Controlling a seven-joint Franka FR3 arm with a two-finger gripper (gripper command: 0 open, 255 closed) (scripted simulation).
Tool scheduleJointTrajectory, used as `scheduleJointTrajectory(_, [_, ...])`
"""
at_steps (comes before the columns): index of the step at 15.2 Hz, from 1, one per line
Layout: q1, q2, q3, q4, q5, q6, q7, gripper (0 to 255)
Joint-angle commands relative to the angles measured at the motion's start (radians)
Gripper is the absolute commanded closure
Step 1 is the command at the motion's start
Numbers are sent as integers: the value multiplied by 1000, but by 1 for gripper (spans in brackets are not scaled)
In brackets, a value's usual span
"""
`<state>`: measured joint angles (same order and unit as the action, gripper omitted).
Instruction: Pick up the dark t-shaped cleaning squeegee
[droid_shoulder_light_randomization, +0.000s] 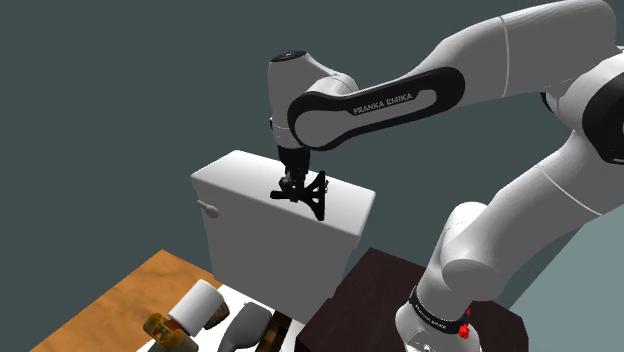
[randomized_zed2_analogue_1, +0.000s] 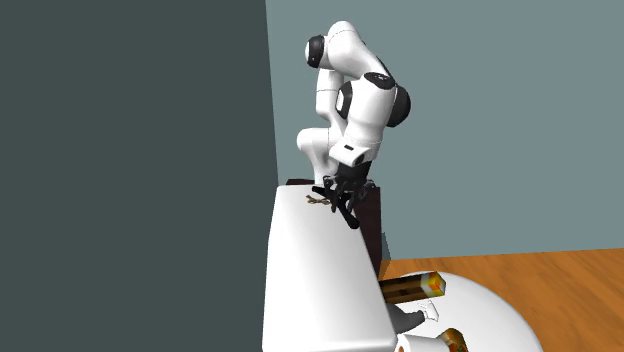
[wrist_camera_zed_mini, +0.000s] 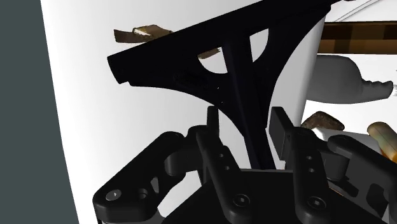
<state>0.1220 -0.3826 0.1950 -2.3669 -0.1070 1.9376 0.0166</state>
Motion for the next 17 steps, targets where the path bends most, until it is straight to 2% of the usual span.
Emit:
scheduleJointTrajectory(1, [0,-3,0,10,1,-13,-2,255])
scheduleJointTrajectory(15, [-1,-27,-7,177,7,-202,-32,255])
scheduleJointTrajectory(17, [-1,-27,-7,179,7,-204,-32,255])
